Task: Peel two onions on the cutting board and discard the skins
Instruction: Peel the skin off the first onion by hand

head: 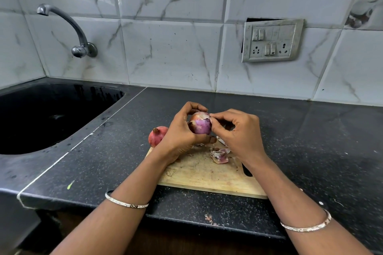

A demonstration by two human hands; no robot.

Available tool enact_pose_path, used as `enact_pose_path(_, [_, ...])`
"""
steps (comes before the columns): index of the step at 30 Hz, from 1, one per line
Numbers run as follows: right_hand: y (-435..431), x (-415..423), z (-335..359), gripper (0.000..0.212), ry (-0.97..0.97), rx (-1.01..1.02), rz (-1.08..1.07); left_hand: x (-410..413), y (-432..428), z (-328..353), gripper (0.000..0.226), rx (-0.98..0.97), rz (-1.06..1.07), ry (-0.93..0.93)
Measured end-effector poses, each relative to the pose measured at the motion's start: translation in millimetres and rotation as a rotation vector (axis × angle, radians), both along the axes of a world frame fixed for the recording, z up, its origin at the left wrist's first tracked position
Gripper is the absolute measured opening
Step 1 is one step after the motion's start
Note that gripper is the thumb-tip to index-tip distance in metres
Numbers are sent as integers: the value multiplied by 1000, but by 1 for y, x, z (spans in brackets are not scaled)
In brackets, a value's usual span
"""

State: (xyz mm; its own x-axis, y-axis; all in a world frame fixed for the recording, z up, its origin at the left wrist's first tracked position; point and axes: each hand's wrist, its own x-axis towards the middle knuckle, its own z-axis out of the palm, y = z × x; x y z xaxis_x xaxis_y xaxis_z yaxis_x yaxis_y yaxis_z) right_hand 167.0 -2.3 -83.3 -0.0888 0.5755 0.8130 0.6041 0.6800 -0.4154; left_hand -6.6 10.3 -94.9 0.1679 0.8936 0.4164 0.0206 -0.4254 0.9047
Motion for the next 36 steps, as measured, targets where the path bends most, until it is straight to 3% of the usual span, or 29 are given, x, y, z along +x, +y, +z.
enact_pose_path(6, [1,0,-1,5,-55,42,-64,1,-2,0,73,-5,-4,21])
enact_pose_path(21, [5,4,1,2,31,14,-113,0,-2,0,72,-35,-37,-9])
enact_pose_path(27, [2,4,3,28,55,-75,-104,0,-3,0,72,-24,-28,7])
enact_pose_path(32, [-3,1,6,4,7,-86,-24,1,0,-2,73,52,22,109])
enact_pose_path(36, [-1,2,6,12,3,-80,-7,0,2,-3,74,97,70,128])
